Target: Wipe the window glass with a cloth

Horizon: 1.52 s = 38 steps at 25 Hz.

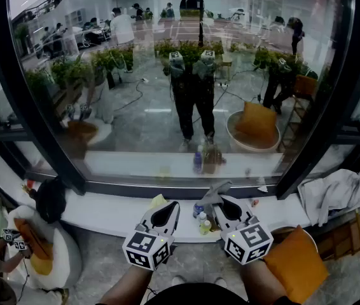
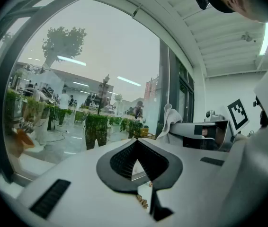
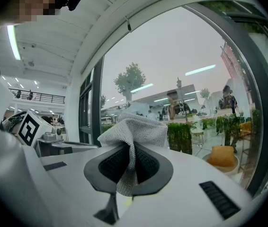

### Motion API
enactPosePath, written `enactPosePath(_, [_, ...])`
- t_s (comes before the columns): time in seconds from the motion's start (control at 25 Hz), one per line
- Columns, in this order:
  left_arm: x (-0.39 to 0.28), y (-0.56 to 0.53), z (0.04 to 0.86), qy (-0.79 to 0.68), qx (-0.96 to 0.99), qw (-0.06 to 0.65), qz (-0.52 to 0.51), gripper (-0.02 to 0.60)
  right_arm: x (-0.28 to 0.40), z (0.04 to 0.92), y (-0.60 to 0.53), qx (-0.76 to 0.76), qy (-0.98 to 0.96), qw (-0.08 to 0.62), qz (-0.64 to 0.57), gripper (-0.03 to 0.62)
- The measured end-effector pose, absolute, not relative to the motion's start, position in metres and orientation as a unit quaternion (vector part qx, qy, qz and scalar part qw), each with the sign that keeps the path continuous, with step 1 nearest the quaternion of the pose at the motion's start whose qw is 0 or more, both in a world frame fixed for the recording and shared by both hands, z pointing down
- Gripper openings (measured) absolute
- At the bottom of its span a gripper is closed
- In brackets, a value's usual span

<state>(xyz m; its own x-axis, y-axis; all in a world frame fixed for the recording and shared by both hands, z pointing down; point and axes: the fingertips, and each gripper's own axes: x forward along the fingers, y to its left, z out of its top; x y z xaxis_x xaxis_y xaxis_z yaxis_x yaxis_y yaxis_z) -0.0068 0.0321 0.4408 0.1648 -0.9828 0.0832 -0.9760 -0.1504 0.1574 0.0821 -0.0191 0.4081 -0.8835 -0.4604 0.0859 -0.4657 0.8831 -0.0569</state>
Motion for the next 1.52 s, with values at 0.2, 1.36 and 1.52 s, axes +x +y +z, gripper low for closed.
enactPosePath(0.2, [-0.009, 0.031, 0.439, -0.645, 0.759, 0.084, -0.02, 0.008, 0.079, 0.407, -0.019, 0.239, -0.97, 0.035, 0.038, 0.038])
enactPosePath(1.36, [-0.052, 0.032, 0.44, -0.64, 0.764, 0.078, -0.014, 0.008, 0.023, 0.39, -0.026, 0.251, -0.967, 0.03, 0.011, 0.038])
enactPosePath(1.52, [-0.057, 0.016, 0.439, -0.647, 0.759, 0.075, -0.016, 0.008, 0.012, 0.381, -0.05, 0.245, -0.969, 0.024, 0.002, 0.038])
